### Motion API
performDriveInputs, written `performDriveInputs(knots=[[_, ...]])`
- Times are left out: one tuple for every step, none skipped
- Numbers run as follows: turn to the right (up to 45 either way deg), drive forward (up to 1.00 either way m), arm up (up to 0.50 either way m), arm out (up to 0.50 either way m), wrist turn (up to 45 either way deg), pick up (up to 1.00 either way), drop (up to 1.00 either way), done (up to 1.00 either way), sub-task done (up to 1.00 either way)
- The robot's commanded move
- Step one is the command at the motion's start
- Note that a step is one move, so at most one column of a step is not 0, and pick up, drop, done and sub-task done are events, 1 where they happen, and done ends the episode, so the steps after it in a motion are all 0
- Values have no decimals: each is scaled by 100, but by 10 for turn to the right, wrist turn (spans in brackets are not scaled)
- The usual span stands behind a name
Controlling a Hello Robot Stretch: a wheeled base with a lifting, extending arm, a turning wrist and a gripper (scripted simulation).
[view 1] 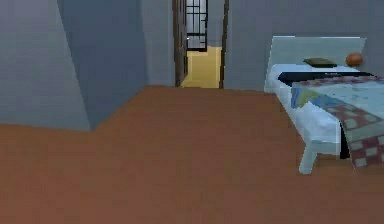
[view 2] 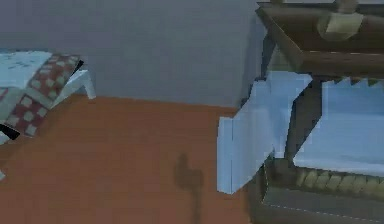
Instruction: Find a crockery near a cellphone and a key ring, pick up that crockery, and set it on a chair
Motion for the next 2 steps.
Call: performDriveInputs(knots=[[30,0,0,0,0,0,0,0,0],[0,100,0,0,0,0,0,0,0]])
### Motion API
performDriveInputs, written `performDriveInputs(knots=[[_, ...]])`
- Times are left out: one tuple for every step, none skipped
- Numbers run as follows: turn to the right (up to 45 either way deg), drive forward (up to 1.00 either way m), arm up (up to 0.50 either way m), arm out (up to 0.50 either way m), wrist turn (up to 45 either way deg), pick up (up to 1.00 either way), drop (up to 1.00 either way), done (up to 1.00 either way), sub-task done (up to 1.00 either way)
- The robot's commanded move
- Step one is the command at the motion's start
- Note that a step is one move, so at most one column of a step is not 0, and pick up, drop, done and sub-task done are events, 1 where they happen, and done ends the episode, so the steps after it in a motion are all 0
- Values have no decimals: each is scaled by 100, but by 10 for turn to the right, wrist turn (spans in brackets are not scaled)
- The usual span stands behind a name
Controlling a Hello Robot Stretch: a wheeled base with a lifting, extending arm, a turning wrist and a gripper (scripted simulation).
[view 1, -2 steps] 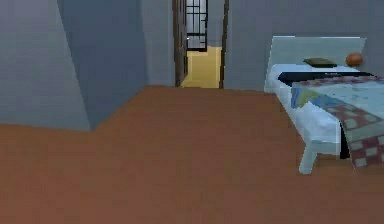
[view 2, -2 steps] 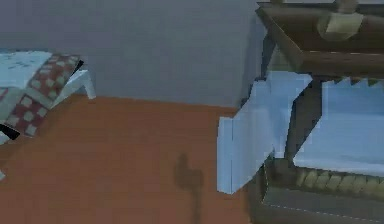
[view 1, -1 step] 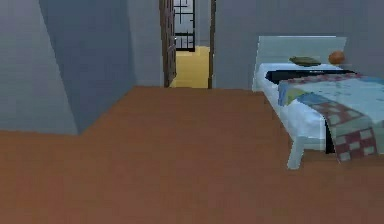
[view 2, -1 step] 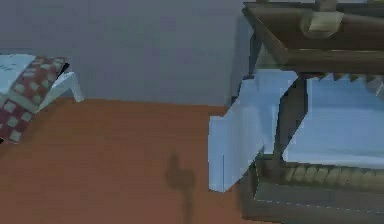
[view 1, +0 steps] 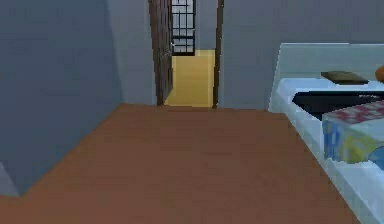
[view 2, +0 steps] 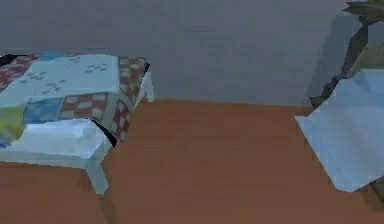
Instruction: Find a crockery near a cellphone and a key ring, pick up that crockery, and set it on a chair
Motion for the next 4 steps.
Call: performDriveInputs(knots=[[0,100,0,0,0,0,0,0,0],[0,100,0,0,0,0,0,0,0],[0,95,0,0,0,0,0,0,0],[0,100,0,0,0,0,0,0,0]])
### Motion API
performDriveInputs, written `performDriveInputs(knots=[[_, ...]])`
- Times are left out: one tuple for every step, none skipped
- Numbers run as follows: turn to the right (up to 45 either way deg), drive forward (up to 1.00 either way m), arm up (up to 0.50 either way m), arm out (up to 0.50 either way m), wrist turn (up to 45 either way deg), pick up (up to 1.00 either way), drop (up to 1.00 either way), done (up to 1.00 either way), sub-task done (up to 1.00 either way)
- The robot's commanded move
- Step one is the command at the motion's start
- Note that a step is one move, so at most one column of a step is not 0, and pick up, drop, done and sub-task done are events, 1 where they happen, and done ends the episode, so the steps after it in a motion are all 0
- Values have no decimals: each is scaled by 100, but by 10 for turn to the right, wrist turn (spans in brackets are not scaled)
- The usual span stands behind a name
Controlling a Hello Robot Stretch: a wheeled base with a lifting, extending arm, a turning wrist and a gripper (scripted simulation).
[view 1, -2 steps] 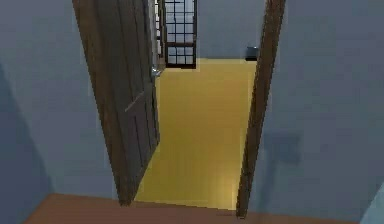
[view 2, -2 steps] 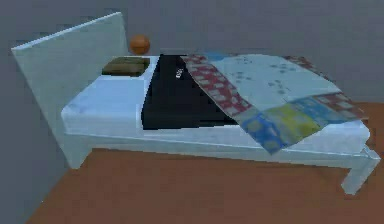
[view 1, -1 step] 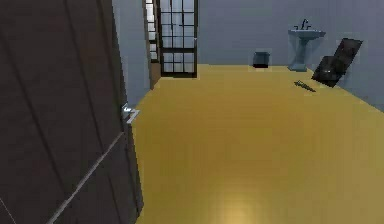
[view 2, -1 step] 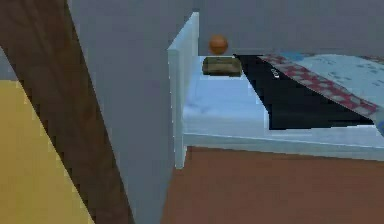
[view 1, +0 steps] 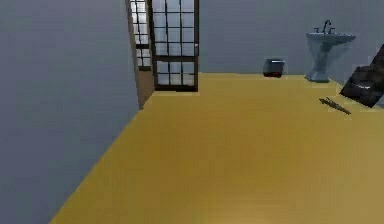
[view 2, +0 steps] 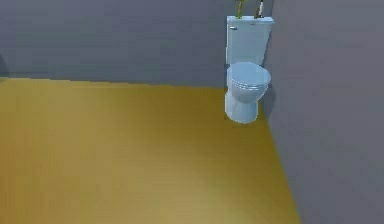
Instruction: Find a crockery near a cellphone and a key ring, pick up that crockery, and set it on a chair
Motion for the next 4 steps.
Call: performDriveInputs(knots=[[60,0,0,0,0,0,0,0,0],[0,20,0,0,0,0,0,0,0],[-90,0,0,0,0,0,0,0,0],[0,100,0,0,0,0,0,0,0]])
